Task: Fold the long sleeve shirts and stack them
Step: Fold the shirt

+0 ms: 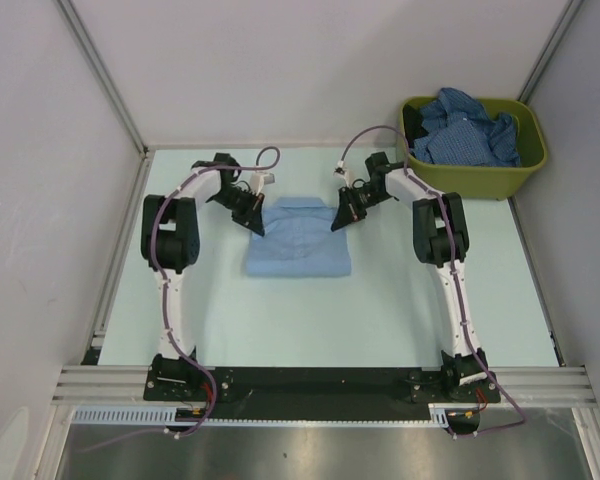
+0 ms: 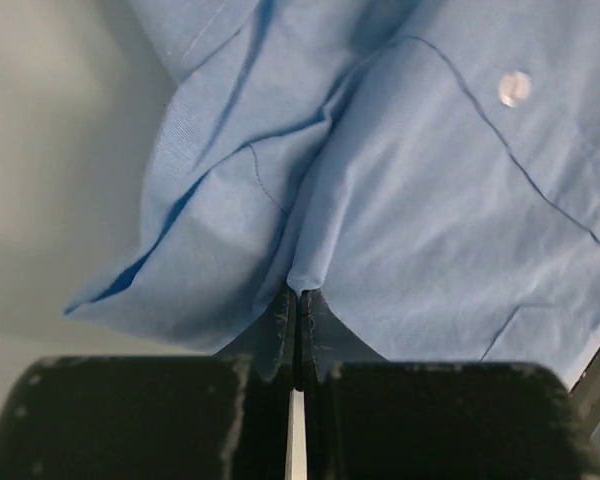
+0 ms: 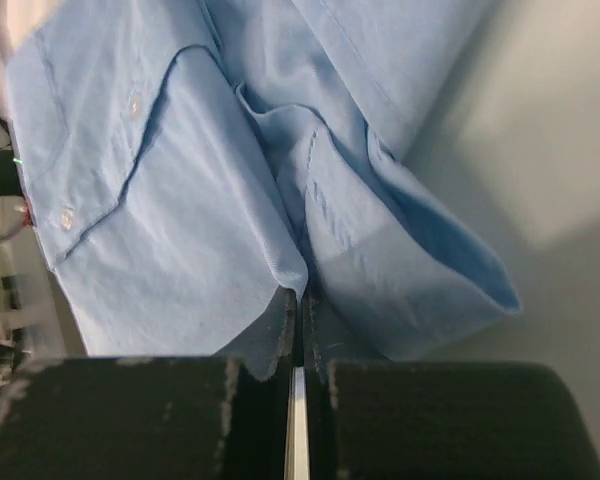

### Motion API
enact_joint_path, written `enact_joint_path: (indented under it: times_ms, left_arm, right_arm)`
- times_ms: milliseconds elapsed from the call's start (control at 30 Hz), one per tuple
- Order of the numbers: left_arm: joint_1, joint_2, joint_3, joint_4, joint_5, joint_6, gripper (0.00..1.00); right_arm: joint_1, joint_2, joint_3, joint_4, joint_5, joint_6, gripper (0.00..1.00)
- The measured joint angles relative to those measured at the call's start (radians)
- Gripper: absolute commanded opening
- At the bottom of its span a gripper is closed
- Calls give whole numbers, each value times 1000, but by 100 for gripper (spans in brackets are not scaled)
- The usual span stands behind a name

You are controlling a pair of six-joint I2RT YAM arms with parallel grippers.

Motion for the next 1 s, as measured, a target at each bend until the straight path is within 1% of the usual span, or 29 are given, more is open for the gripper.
enact_joint_path:
  times_ms: [167,300,433,600,733,800,900,1000]
  left_arm:
    - [-20,-5,-33,43,-42,-76,0]
    - [-24,-54,-119,105,-50,-100,0]
    - [-32,-143,-268,156,-47,-107,0]
    - [-49,-258,-465,175,-26,-108,0]
    - [-81,-370,-654,191,5,-110,0]
    - [-101,-406,-709,179,10,-111,0]
    - [-127,-433,-737,141,5,-118,0]
    - [-132,-454,-729,112,0,-119,0]
  right_arm:
    - [11,10,-16,29,8,47,0]
    - [14,-41,-122,93,-5,66,0]
    - [29,-113,-269,122,-23,72,0]
    - [49,-202,-455,140,-51,80,0]
    - [71,-286,-633,147,-69,84,0]
    - [84,-317,-691,145,-71,84,0]
    - [97,-362,-756,133,-59,79,0]
    - [103,-389,-768,113,-46,69,0]
